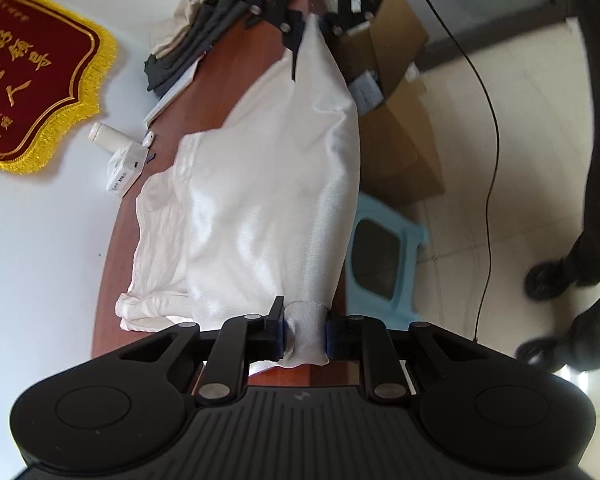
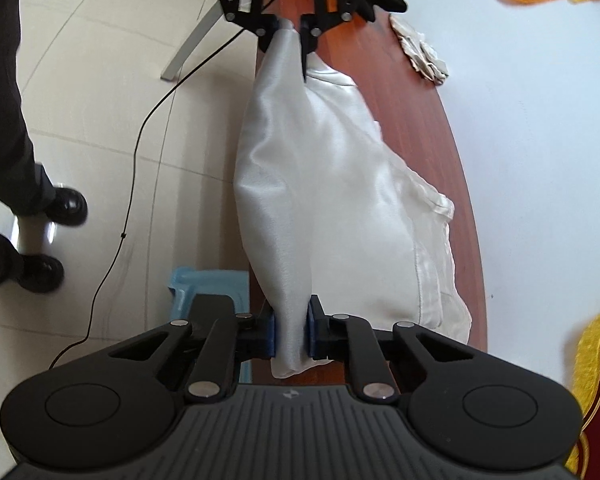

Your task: Fold clothes

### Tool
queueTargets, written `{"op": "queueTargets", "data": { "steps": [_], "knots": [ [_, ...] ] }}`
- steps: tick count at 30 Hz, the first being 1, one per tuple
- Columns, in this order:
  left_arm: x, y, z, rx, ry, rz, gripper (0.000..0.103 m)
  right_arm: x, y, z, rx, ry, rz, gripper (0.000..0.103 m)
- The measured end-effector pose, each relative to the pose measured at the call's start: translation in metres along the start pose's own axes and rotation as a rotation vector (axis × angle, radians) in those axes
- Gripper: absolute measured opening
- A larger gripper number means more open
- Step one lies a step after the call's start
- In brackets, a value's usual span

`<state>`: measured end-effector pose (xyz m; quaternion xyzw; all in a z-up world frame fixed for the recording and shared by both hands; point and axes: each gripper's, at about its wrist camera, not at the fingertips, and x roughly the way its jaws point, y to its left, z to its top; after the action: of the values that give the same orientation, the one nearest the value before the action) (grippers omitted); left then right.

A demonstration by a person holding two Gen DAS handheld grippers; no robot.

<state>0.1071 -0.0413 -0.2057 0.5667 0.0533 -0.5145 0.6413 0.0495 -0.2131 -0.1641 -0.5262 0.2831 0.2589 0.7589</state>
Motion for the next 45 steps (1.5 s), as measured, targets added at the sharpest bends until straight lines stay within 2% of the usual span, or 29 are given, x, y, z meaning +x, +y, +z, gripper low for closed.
{"op": "queueTargets", "data": {
  "steps": [6, 10, 13, 18, 23, 28, 34, 35, 39, 40, 41, 42, 44, 45],
  "knots": [
    [-0.038, 0.020, 0.017, -0.153, -0.053, -0.095, 0.016, -0.031, -0.011, 0.003, 0.125, -0.026, 0.083, 0.016],
    [-0.048, 0.039, 0.022, -0.269, -0.051, -0.153, 0.016, -0.049, -0.028, 0.001, 0.216, -0.048, 0.155, 0.015],
    [-0.049, 0.056, 0.022, -0.361, -0.042, -0.189, 0.016, -0.051, -0.046, -0.005, 0.276, -0.060, 0.211, 0.015],
    [-0.038, 0.097, 0.013, -0.575, -0.039, -0.254, 0.016, -0.042, -0.099, -0.016, 0.461, -0.069, 0.338, 0.015],
    [-0.028, 0.130, -0.001, -0.720, -0.055, -0.303, 0.016, -0.022, -0.137, -0.026, 0.629, -0.055, 0.445, 0.015],
    [-0.011, 0.163, -0.011, -0.763, -0.079, -0.339, 0.016, -0.001, -0.164, -0.033, 0.743, -0.027, 0.493, 0.015],
    [-0.001, 0.202, -0.020, -0.774, -0.145, -0.328, 0.015, 0.003, -0.188, -0.032, 0.782, -0.037, 0.458, 0.014],
    [0.001, 0.207, -0.022, -0.775, -0.152, -0.345, 0.011, 0.003, -0.192, -0.031, 0.786, -0.039, 0.454, 0.014],
    [0.009, 0.222, -0.030, -0.778, -0.175, -0.423, 0.011, 0.000, -0.204, -0.026, 0.782, -0.058, 0.432, 0.013],
    [0.011, 0.224, -0.031, -0.772, -0.178, -0.431, 0.016, 0.000, -0.207, -0.022, 0.775, -0.054, 0.425, 0.013],
    [0.014, 0.226, -0.032, -0.764, -0.184, -0.453, 0.031, -0.001, -0.210, -0.019, 0.767, -0.050, 0.420, 0.013],
    [0.016, 0.228, -0.034, -0.757, -0.195, -0.488, 0.038, -0.001, -0.210, -0.016, 0.759, -0.044, 0.417, 0.013],
    [0.021, 0.229, -0.035, -0.737, -0.206, -0.529, 0.061, -0.002, -0.209, -0.011, 0.750, -0.034, 0.411, 0.013],
    [0.024, 0.230, -0.036, -0.721, -0.208, -0.551, 0.065, -0.002, -0.208, -0.008, 0.744, -0.028, 0.408, 0.013]
  ]
}}
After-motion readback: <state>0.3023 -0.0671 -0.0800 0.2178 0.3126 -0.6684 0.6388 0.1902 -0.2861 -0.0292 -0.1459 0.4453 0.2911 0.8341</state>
